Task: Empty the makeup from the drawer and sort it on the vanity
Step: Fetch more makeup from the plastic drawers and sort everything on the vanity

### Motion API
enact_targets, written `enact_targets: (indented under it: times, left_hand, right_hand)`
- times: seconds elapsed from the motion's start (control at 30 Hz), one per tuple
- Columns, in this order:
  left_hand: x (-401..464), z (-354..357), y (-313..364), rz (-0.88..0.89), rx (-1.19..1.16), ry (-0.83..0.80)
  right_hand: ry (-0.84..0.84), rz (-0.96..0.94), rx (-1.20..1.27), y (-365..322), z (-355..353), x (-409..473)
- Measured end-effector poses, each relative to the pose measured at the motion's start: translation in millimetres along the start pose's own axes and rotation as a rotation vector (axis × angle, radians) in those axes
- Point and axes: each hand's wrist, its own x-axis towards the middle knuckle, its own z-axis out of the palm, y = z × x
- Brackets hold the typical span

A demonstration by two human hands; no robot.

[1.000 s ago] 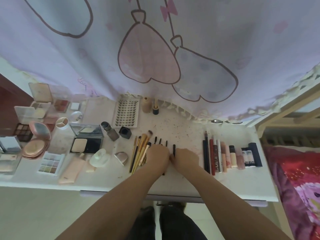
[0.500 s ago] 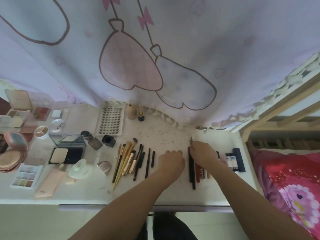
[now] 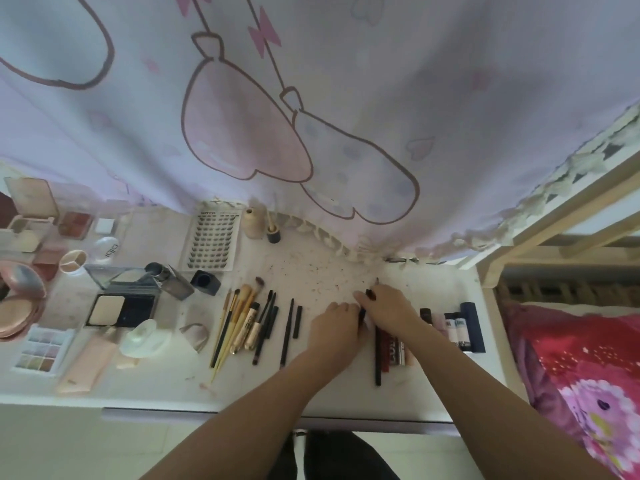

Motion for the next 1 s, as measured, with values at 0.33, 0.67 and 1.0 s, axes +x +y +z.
enact_targets:
  times: [0.33,0.67,1.0]
  left_hand:
    - [-47.8,-27.3,-41.0,0.037,-0.207,-0.316]
    - [-44.4,-31.8,-60.7,-0.146,-0.094,-0.168]
    - [-17.3,-24.4,-65.7,-0.071,0.461,-0.245]
  right_hand:
    - [0.086,0.141,0.514,-7.9,-31.8,-14.7]
    - [-0.099,0.204,0.666,-21.9,15.0,-46.6]
    - [0.109,-0.02,-0.219,-47.9,69.0,-38.6]
